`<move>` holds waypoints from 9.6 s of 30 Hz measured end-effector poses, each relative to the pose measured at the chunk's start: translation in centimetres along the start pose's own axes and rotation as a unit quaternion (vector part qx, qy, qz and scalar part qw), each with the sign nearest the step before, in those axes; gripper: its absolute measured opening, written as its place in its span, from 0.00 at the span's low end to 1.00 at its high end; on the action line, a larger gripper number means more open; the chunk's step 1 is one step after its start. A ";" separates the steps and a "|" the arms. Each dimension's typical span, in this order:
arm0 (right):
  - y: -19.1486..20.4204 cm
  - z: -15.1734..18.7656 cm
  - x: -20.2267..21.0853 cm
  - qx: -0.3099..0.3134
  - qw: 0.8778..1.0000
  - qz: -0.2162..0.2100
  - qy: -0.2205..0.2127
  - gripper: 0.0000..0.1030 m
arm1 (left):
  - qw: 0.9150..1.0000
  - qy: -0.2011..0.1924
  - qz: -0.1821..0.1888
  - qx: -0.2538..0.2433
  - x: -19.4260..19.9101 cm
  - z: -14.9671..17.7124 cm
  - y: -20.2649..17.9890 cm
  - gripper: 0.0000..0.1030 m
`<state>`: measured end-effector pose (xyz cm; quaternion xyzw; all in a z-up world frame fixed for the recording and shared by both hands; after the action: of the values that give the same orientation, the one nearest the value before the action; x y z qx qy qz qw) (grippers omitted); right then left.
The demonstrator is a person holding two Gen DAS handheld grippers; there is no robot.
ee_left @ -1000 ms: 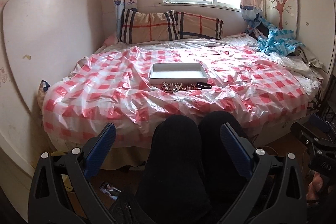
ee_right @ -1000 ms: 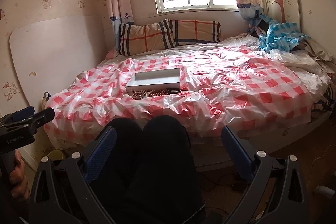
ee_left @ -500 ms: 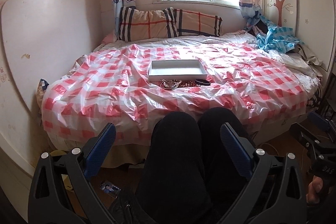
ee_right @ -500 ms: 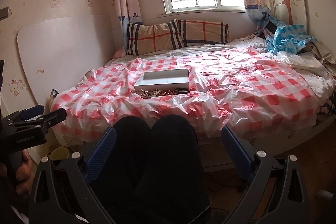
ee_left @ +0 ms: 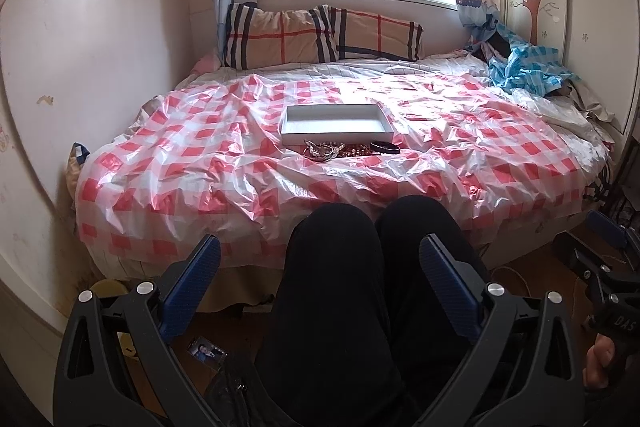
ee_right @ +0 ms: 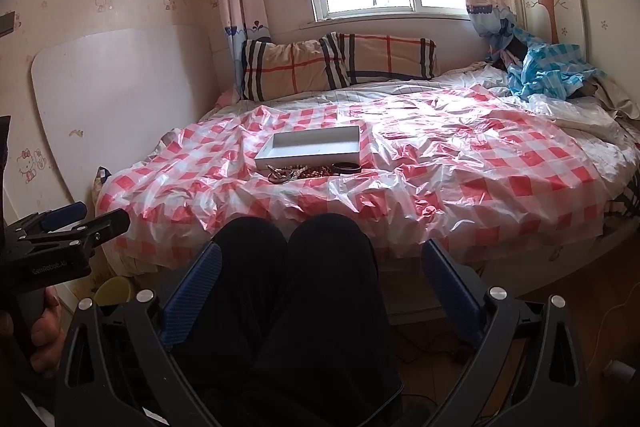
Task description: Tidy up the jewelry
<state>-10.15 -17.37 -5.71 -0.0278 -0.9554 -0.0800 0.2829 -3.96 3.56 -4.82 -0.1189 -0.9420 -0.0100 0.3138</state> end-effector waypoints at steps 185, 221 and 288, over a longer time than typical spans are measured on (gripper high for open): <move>5.2 -16.3 -45.9 0.130 0.989 -0.040 0.058 0.63 | 0.994 0.066 0.083 0.039 -44.3 -18.6 7.1 0.05; 6.2 -15.3 -54.1 0.126 0.988 -0.031 0.086 0.63 | 0.987 0.092 0.105 0.085 -54.5 -18.9 8.7 0.05; 2.4 -8.4 -46.8 0.084 0.972 -0.094 0.196 0.12 | 0.984 0.172 0.047 0.029 -50.4 -10.7 10.3 0.64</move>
<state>33.82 -16.76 -23.89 0.1025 -0.8830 -0.0295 0.4572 43.79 1.55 -26.73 -0.1507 -0.8673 0.0118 0.4743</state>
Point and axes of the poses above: each gripper's, at about its wrist camera, not at the fingertips, and x roughly against the way its jaws point, y to its left, z to its underside, the point moved 6 cm from there along -x, roughly the way its jaws point, and after that the axes turned 8 degrees about z, right-handed, at the moved point
